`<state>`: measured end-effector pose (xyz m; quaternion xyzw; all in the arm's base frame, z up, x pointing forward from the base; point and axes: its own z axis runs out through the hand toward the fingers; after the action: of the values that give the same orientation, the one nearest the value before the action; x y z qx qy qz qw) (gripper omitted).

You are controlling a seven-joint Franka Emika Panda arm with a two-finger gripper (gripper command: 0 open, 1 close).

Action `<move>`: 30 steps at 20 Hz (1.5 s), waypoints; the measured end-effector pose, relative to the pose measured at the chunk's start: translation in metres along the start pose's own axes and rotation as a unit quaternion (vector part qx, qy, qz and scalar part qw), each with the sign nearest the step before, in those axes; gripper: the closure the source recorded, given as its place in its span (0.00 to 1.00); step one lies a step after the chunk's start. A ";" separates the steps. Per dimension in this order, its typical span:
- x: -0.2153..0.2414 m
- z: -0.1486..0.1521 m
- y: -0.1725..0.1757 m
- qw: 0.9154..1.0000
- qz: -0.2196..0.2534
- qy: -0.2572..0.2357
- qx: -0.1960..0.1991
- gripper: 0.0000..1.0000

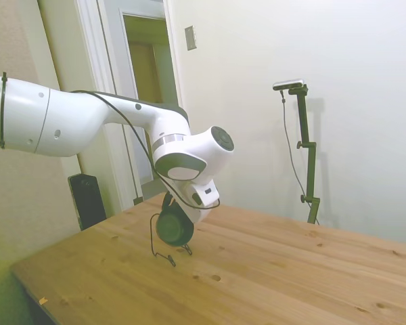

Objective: Load the bowl

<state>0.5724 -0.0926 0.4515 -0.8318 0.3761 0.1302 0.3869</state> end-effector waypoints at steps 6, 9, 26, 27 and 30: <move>0.006 0.012 0.004 1.000 0.015 -0.013 0.005 1.00; 0.001 0.021 -0.002 1.000 0.009 -0.019 0.001 1.00; 0.000 0.052 -0.012 0.999 0.008 -0.037 0.000 1.00; 0.000 0.052 -0.011 0.999 0.008 -0.036 0.000 1.00; 0.008 0.057 -0.006 0.999 0.017 -0.037 -0.002 1.00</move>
<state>0.5860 -0.0519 0.4126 -0.8210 0.3751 0.1677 0.3965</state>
